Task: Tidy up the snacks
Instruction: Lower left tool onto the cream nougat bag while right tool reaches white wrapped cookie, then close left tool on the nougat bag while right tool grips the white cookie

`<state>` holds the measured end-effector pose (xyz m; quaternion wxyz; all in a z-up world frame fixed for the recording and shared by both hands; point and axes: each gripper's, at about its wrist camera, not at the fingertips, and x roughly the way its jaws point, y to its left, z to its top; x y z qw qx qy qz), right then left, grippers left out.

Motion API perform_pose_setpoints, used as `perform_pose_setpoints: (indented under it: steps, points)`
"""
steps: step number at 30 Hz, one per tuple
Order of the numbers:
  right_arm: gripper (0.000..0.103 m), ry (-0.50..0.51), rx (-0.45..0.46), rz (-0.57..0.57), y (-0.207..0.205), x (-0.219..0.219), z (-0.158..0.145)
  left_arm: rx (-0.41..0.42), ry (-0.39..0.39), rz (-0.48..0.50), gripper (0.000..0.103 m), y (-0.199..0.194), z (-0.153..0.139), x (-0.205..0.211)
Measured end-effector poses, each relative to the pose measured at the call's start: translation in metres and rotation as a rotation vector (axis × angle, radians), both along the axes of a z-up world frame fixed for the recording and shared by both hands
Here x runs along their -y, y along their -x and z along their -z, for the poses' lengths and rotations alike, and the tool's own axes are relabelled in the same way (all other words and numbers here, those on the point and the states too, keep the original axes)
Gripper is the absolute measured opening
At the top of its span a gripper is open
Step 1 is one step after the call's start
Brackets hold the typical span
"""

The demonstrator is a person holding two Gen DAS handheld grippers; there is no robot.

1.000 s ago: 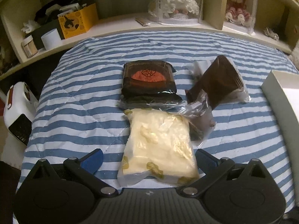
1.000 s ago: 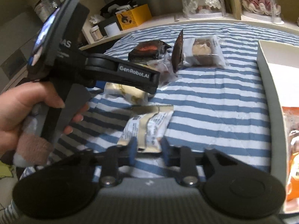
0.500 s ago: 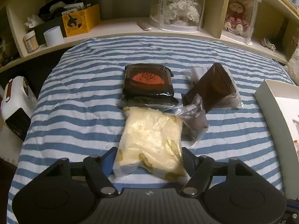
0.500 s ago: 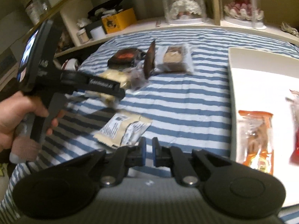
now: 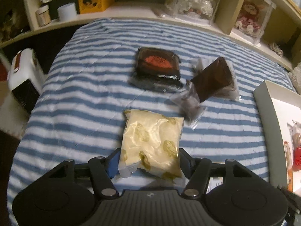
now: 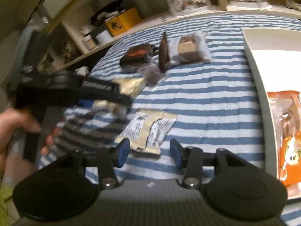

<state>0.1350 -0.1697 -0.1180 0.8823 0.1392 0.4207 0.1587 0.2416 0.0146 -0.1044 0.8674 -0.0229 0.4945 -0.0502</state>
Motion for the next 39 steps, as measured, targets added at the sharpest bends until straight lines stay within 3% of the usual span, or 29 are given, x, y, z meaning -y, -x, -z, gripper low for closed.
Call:
perform_pose_setpoints:
  steps: [3,7,10,14,20,21,25,34,39]
  points:
    - [0.079,0.034,0.037,0.028,-0.002,-0.005,-0.003,-0.006,-0.02,-0.015,0.064,0.007,-0.005,-0.005]
    - [0.083,0.055,0.052,0.033,-0.01,-0.02,-0.001,-0.007,-0.08,-0.021,0.064,0.016,-0.007,-0.008]
    - [0.083,0.053,0.049,0.037,-0.017,-0.028,0.003,-0.035,-0.061,-0.032,0.064,0.019,-0.002,-0.012]
    - [0.075,0.102,0.032,-0.01,-0.023,-0.034,0.009,-0.06,-0.018,-0.037,0.066,0.019,0.0,-0.012]
    - [0.069,0.204,0.024,-0.075,-0.015,-0.022,0.005,-0.077,0.039,0.0,0.081,0.018,-0.001,-0.005]
    - [0.059,0.211,0.024,-0.082,-0.014,-0.018,0.003,-0.077,0.035,0.012,0.082,0.018,-0.001,-0.004]
    - [0.059,0.221,0.008,-0.131,-0.01,-0.008,0.0,-0.076,0.019,0.026,0.083,0.016,0.001,-0.001]
    - [0.059,0.351,0.002,-0.31,0.013,-0.012,-0.007,-0.055,-0.021,-0.002,0.082,0.003,0.015,0.0]
    - [0.061,0.306,-0.072,-0.212,0.011,-0.006,-0.004,-0.043,-0.05,0.007,0.08,0.0,0.018,0.004]
